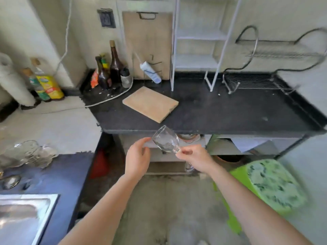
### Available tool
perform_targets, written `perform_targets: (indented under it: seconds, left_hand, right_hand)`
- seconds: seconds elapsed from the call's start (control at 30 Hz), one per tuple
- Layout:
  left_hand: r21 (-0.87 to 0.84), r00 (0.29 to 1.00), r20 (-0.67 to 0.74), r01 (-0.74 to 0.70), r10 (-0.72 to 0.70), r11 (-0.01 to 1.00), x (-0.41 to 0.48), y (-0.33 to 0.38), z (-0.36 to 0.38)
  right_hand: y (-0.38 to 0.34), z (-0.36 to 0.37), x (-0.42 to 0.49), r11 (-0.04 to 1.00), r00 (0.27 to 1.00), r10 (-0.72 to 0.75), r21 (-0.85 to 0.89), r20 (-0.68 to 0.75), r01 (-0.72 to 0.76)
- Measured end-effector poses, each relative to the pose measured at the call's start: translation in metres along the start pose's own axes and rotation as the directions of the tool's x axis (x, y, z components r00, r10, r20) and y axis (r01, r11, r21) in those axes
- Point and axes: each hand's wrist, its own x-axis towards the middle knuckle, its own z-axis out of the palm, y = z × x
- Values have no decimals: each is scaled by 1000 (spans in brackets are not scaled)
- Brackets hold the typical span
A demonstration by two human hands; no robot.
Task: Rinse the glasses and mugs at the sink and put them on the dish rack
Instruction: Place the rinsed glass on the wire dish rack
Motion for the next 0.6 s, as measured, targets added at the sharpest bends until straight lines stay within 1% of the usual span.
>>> perform_targets:
  seconds: [0.07,0.13,0.2,0.27,0.37,0.5,0.6]
  left_hand:
    - [-62,998,56,-14,17,998,15,39,51]
    - [-179,992,118,-21,42,984,30,84,99]
    - [-344,982,183,19,47,939,44,130,143]
    - [-439,968,240,43,71,897,60,173,182]
    - [-453,938,309,-2,160,891,86,227,232]
    - [-380,909,365,-49,199,924,142,279,290]
    - [-383,859,477,13,186,923,193,302,332]
  right_hand:
    - [22,-55,3,1000,998,-5,-3,-69,5]
    - [43,-109,4,1000,991,6,1,-130,-6]
    - [61,-163,6,1000,984,6,24,-176,-2]
    - [73,-217,10,1000,978,11,15,-207,-8]
    - [85,-290,19,1000,978,17,-10,-208,-19]
    - [96,-367,48,999,974,43,-3,-223,-45]
    - [103,-416,84,998,970,63,4,-236,-64]
